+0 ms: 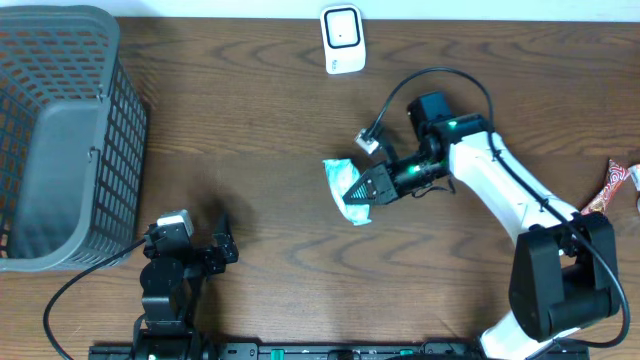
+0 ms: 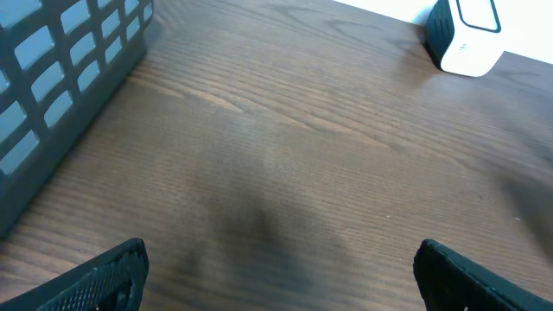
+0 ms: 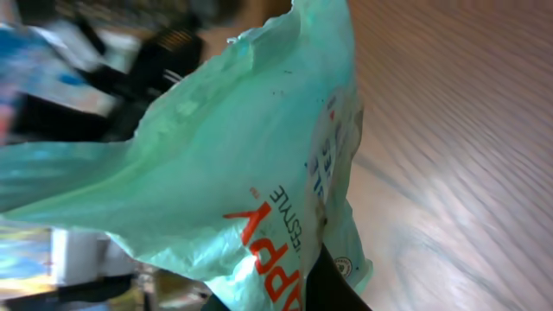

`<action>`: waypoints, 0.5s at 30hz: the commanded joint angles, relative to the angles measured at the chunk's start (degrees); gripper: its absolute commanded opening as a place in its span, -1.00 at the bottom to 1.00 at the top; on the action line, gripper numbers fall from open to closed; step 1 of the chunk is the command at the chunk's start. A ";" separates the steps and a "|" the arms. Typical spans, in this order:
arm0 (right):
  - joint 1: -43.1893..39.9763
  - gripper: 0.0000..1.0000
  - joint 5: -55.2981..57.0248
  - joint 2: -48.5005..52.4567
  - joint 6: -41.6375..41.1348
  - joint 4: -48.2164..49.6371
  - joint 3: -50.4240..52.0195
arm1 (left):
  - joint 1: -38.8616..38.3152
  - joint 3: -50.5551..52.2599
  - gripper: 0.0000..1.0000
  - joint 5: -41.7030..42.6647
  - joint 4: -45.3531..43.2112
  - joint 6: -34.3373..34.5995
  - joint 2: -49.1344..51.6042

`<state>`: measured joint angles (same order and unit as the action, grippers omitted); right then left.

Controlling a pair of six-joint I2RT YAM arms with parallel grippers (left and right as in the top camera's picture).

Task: Scan the item barcode
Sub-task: 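Hold wipes pack in front of scanner with right gripper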

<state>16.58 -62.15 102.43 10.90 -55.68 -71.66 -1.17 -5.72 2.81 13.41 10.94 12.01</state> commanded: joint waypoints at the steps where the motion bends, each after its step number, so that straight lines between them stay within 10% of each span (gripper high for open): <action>1: -2.69 -0.98 -13.40 0.87 1.57 0.17 -0.42 | 0.24 1.42 0.96 -0.52 0.44 0.55 -0.04; 7: -5.55 -0.97 -6.27 0.87 2.08 -0.50 -0.42 | 0.24 1.42 0.96 -0.52 0.44 0.55 -0.04; 15: -6.51 -0.98 -27.34 2.80 3.54 9.27 -0.24 | 0.24 1.42 0.96 -0.52 0.44 0.55 -0.04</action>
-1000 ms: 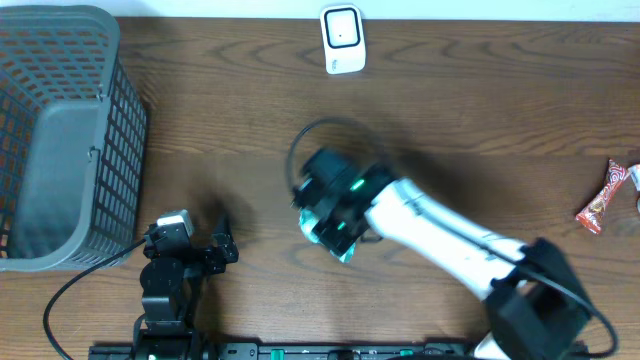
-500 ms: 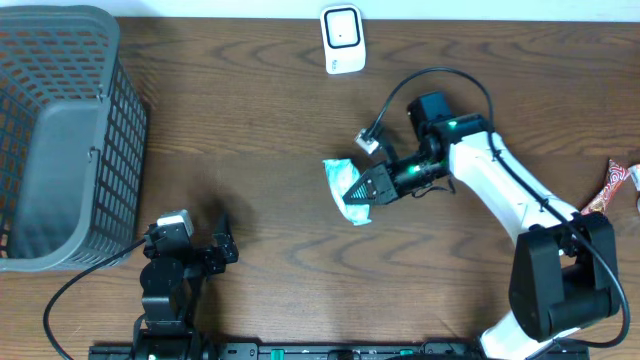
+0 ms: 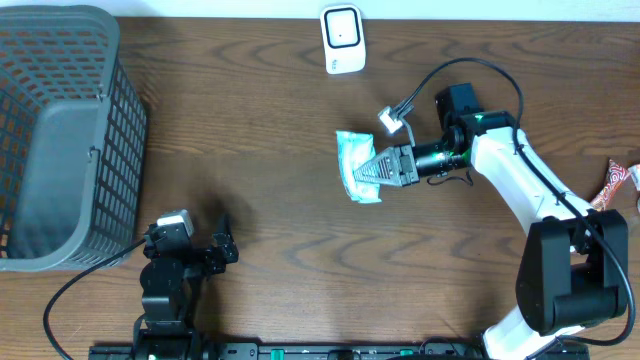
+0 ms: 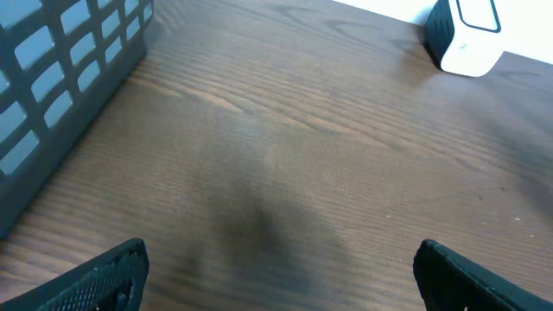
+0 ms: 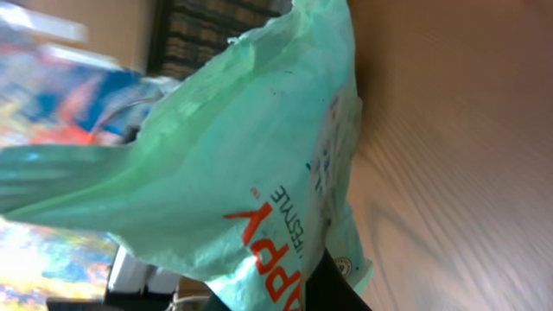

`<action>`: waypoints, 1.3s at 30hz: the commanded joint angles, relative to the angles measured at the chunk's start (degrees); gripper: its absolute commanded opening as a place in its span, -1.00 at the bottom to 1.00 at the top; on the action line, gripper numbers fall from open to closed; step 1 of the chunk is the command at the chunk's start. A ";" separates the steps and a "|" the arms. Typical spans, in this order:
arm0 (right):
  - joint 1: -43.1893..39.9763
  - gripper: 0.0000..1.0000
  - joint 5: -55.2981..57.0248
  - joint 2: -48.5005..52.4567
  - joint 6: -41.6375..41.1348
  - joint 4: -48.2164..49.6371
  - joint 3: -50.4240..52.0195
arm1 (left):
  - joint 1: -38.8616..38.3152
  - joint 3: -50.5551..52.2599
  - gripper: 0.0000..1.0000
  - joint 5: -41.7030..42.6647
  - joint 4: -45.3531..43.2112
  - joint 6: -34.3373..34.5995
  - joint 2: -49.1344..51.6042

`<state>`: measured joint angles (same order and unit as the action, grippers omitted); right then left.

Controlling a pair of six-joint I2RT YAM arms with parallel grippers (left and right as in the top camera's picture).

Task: Scan the item barcode
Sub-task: 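Hold wipes pack in front of scanner with right gripper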

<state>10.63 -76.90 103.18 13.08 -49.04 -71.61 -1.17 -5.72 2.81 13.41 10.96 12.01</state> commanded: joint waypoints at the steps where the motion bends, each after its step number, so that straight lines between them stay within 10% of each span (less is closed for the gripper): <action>1: -0.57 -0.98 -12.57 2.45 0.44 4.00 -0.26 | 0.24 1.42 0.96 -0.52 0.44 0.52 -0.04; 23: -0.46 -0.98 -12.59 13.97 -1.03 15.65 -0.20 | 0.24 1.42 0.96 -0.52 0.44 0.52 -0.04; 39: 1.49 -0.97 -12.57 6.82 -23.61 17.33 -0.76 | 0.24 1.42 0.96 -0.52 0.44 0.52 -0.04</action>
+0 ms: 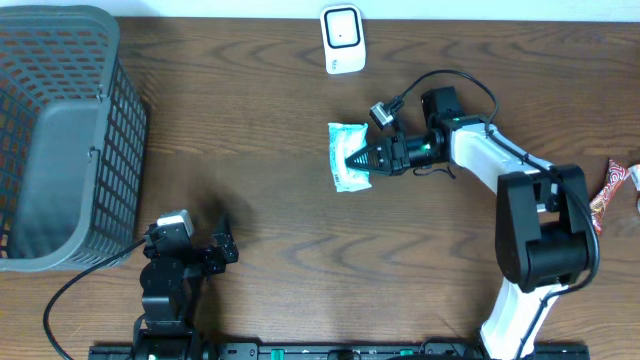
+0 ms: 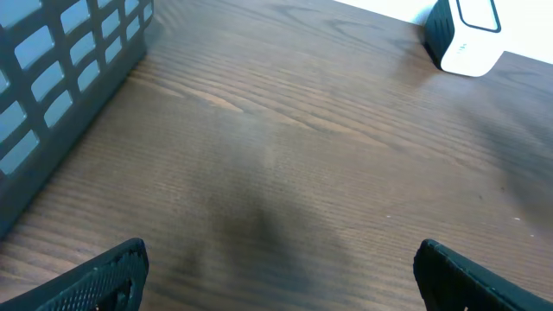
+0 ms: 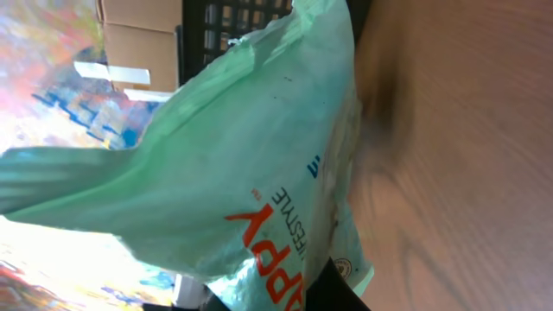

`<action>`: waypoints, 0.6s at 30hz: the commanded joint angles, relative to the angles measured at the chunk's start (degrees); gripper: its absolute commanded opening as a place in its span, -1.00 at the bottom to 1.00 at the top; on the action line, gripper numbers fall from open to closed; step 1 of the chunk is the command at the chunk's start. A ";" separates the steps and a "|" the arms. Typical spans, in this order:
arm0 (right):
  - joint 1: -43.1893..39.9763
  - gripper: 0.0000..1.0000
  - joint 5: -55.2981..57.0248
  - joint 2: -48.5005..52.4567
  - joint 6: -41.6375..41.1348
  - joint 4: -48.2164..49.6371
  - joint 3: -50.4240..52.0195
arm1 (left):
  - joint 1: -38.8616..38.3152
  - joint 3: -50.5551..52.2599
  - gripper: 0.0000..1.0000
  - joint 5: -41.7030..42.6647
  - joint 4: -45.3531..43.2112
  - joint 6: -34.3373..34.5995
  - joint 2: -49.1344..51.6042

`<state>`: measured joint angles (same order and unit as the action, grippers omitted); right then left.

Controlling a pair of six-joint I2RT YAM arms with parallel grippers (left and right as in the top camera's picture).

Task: Scan the item barcode
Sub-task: 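Hold wipes pack in front of scanner with right gripper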

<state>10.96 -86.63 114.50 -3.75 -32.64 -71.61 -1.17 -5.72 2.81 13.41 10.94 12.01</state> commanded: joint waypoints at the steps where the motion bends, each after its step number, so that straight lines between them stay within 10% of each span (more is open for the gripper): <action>1: 1.40 -0.97 -2.67 -4.98 -7.69 2.03 -0.76 | 0.24 1.42 0.96 -0.52 0.44 0.55 -0.04; 18: 8.31 -0.98 58.97 -5.53 -9.03 22.14 -12.35 | 0.24 1.42 0.96 -0.52 0.44 0.55 -0.04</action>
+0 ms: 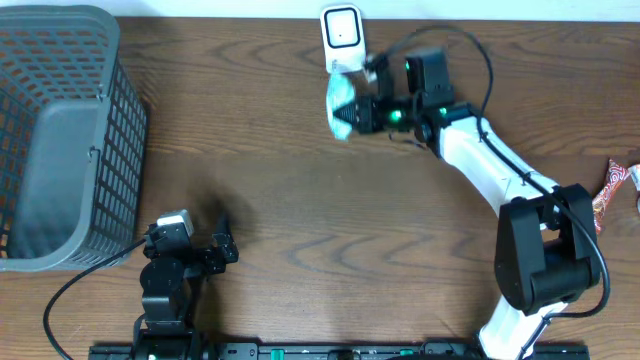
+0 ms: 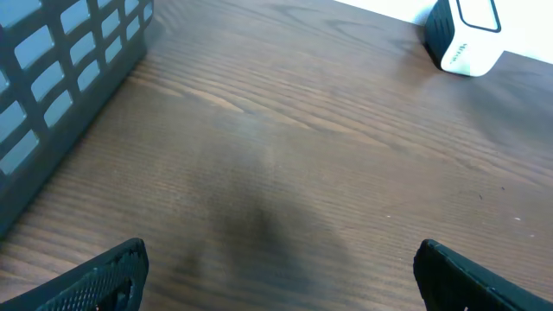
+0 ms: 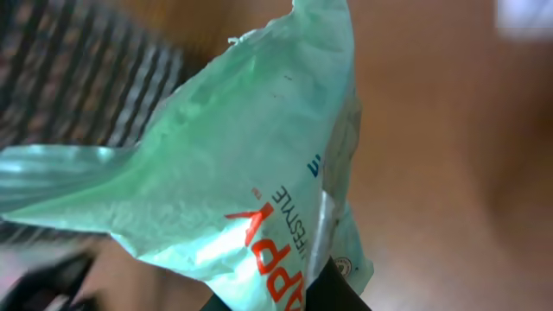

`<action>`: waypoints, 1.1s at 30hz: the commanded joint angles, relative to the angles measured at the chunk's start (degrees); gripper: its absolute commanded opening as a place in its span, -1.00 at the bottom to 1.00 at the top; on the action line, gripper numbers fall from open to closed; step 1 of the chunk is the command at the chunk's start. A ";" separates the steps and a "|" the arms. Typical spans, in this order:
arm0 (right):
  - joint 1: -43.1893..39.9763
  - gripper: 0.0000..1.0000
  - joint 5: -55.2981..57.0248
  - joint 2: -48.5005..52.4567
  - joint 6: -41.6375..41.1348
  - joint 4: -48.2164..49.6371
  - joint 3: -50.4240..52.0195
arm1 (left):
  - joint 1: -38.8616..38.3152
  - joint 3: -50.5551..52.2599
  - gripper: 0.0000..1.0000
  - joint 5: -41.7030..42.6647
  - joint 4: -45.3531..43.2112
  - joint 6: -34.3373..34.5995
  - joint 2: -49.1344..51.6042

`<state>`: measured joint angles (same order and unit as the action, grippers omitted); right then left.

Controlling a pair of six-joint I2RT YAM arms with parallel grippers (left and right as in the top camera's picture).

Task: Scan the item barcode
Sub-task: 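Hold wipes pack in front of scanner with right gripper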

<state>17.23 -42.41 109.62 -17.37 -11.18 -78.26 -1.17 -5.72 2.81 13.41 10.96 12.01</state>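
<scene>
A mint-green packet [image 1: 341,108] with red lettering [image 3: 259,173] hangs just below the white barcode scanner [image 1: 341,40] at the table's far edge. My right gripper [image 1: 360,112] is shut on it, and the packet fills the right wrist view, hiding most of the fingers. The scanner [image 2: 462,41] also shows at the top right of the left wrist view. My left gripper [image 2: 276,276] stands open near the front left of the table with nothing between its fingers [image 2: 104,275].
A dark grey mesh basket [image 1: 60,130] fills the table's left side and shows as a wall [image 2: 60,78] in the left wrist view. A red-and-white wrapper [image 1: 612,185] lies at the right edge. Bare wood [image 1: 300,220] spans the middle.
My right gripper has carried the green packet from the table's middle up to just below the white scanner. The left arm has not moved.
My right gripper held the green packet low over the middle of the table. Then it held it a little higher and farther back, then turned side-on there. Now the packet hangs in front of the scanner. My left gripper stayed open and still throughout.
</scene>
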 commanded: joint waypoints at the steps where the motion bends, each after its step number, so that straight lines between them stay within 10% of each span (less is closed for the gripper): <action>1: 2.80 -0.98 18.16 -0.63 6.64 0.68 -7.13 | 0.24 1.42 0.96 -0.52 0.44 0.52 -0.04; 33: 5.01 -0.98 43.21 39.28 31.87 -6.19 -58.64 | 0.24 1.42 0.96 -0.52 0.44 0.50 -0.04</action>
<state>22.09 -0.36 146.78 12.86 -17.65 -135.11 -1.17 -5.72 2.81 13.41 10.96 12.01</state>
